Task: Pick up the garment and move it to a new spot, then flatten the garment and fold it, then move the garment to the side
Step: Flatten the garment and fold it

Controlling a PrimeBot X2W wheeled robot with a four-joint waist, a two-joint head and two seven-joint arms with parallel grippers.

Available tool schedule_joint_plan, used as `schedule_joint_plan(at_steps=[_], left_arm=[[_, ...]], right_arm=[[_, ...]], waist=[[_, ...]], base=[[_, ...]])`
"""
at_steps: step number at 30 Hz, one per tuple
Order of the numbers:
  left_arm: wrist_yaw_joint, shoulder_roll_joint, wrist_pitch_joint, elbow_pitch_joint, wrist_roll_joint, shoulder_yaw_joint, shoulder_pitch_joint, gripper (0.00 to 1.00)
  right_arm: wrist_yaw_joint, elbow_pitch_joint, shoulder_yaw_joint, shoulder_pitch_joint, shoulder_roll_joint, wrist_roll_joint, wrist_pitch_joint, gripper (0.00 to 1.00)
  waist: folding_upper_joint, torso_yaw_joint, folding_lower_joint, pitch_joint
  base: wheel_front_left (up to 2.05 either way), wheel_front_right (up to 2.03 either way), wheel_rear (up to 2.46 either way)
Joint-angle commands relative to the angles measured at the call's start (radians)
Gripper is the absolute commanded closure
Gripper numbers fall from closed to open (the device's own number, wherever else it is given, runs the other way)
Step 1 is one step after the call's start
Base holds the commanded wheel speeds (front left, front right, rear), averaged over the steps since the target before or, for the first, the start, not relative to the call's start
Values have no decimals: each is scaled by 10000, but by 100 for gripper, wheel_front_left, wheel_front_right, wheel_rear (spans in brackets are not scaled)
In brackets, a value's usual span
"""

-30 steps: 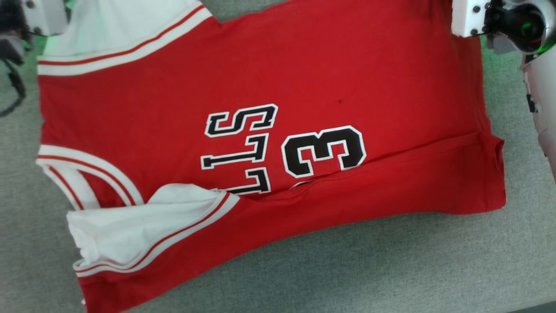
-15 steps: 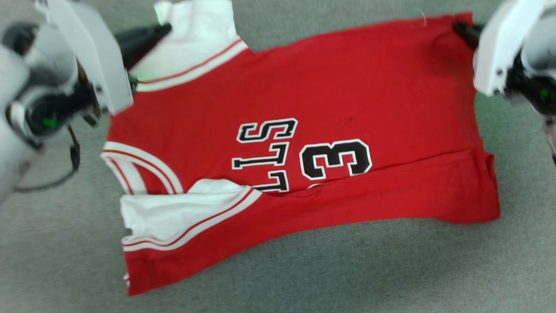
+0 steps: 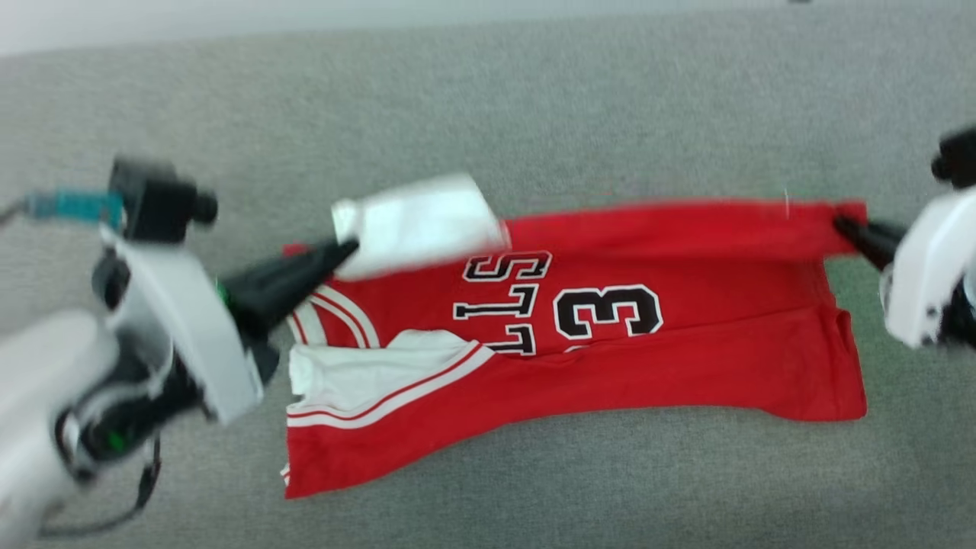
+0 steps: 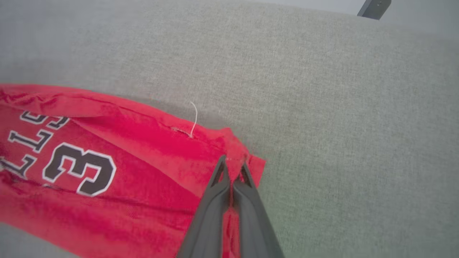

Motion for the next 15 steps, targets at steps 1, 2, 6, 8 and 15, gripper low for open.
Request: schedule_joint_plan(at_steps=[1, 2, 6, 8, 15], left_arm=[[1, 117, -154, -118, 54, -23, 253, 100], [1, 265, -334, -297, 111, -67, 450, 100], [1, 705, -833, -656, 190, -200, 1227, 100], [1, 775, -1005, -769, 252, -247, 1555, 100], [1, 881, -1699, -746, 69, -314, 2593, 100]], right_arm=[[-11, -172, -178, 332, -119, 71, 65, 100], [-11, -390, -328, 648, -199, 45, 171, 100], [-11, -1187, -1040, 1772, -208, -116, 493, 100], [-9, -1507, -1415, 2246, -99, -222, 643, 100], [-9, -2240, -2486, 3244, 541, -725, 1132, 100]], waist=[[0, 215, 0, -395], [0, 234, 0, -429], [0, 317, 0, -464], [0, 369, 0, -440], [0, 430, 0, -243]], base=[[0, 0, 0], [0, 0, 0], [0, 0, 0], [0, 0, 0], [0, 0, 0]])
